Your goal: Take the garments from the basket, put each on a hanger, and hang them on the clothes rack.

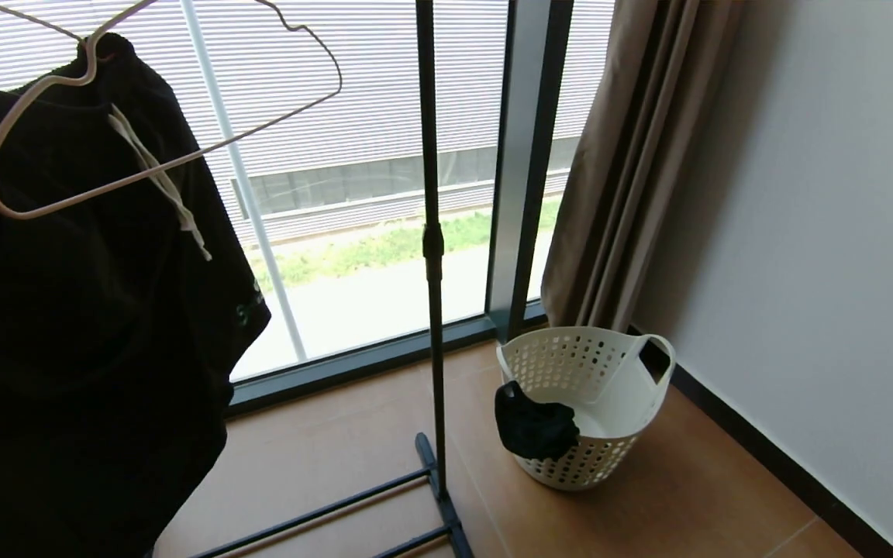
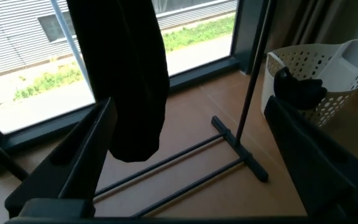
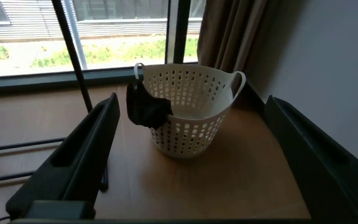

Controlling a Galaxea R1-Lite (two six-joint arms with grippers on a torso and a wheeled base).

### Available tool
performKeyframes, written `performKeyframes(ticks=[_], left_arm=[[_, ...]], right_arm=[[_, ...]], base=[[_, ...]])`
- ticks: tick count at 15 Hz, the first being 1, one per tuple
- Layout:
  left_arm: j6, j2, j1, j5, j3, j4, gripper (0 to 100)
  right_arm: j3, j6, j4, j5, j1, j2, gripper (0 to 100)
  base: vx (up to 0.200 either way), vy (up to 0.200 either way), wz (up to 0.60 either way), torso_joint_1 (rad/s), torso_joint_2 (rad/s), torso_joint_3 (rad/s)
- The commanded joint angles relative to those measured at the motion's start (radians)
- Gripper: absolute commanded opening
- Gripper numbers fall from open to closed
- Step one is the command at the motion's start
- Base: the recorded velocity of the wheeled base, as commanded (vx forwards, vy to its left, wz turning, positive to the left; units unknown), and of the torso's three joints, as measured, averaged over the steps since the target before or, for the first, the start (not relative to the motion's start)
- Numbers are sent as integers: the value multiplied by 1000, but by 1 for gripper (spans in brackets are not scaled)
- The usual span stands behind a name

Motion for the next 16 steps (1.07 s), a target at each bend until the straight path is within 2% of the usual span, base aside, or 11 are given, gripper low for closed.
performKeyframes(ticks=[1, 9, 10, 16], left_arm=[[1, 2, 0, 0, 0, 0, 100], [1, 2, 0, 0, 1, 0, 100], [1, 2, 0, 1, 0, 0, 100], [-1, 2, 0, 1, 1, 0, 100]], right_arm=[[0, -2, 1, 0, 0, 1, 100], [0, 0, 1, 0, 0, 1, 100], [0, 0, 1, 0, 0, 1, 100], [0, 0, 1, 0, 0, 1, 100]], base=[[200, -200, 0, 7, 2, 2], [200, -200, 0, 2, 0, 4], [200, 0, 0, 12, 12, 7], [0, 0, 0, 0, 0, 0]])
